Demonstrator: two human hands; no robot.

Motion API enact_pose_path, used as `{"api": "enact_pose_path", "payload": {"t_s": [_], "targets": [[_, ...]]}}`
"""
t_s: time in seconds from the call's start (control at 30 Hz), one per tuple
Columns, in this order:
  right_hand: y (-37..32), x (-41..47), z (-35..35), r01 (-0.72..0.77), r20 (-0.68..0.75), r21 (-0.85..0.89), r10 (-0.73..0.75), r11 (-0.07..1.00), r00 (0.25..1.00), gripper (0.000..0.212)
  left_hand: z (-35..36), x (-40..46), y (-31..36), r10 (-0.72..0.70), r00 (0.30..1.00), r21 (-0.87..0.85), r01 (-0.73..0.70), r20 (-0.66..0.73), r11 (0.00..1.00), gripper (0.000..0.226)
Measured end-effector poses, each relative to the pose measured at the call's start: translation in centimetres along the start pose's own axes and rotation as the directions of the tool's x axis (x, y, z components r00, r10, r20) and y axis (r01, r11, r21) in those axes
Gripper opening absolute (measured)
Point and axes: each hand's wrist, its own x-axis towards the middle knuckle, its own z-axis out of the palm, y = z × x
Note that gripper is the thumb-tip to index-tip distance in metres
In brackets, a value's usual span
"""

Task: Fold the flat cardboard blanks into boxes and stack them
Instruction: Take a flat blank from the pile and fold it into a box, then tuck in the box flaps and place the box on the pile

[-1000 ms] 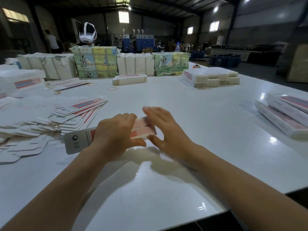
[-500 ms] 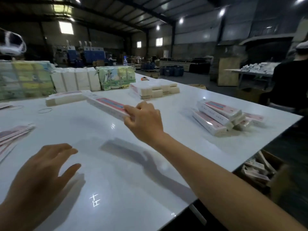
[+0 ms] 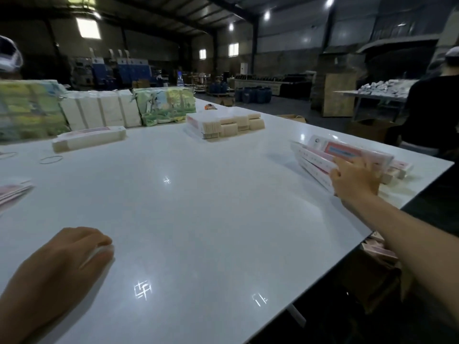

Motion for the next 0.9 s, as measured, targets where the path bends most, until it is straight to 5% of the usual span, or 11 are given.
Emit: {"api": "enact_pose_path", "payload": {"t_s": [0.1,0.2,0.37,0.57,0.8,0.9], "targets": [[-3.3,-0.2,-2.0,0.058,-0.012,0.122,-0.057,0.991,0.998,0.04,-1.0,0.0,1.9,-0.033,0.999,0.016,0.033,0.009,0.999,0.025],[-10.3,-2.1,-4.7,0.289,-0.074,0.329,-0.28,0.899,0.957,0.035,-2.2,-0.3,4.3,-0.061,0.998,0.028,0.061,0.01,0.998,0.033],[-23.3,-10.0,-8.3,0.506,-0.018,0.621,-0.635,0.598,0.772,0.027,-3.1,-0.7,5.5,-0.132,0.991,0.0,0.132,0.038,0.991,0.031],[-30.8,-18.7,-6.4,0.584,0.177,0.629,-0.826,0.513,0.536,0.032,-2.8,-0.9,5.3,-0.148,0.989,-0.028,0.148,0.011,0.989,0.014],[-31.0,-19.4,-4.4,0.661,0.085,0.58,-0.842,0.476,0.533,0.029,-5.4,2.2,3.6,-0.242,0.954,-0.114,0.264,0.176,0.958,0.019],[-31.2,-19.4,-4.1,0.662,0.063,0.581,-0.837,0.473,0.543,0.028,-9.3,5.6,-2.4,-0.363,0.93,0.122,0.353,0.065,0.928,0.023]]}}
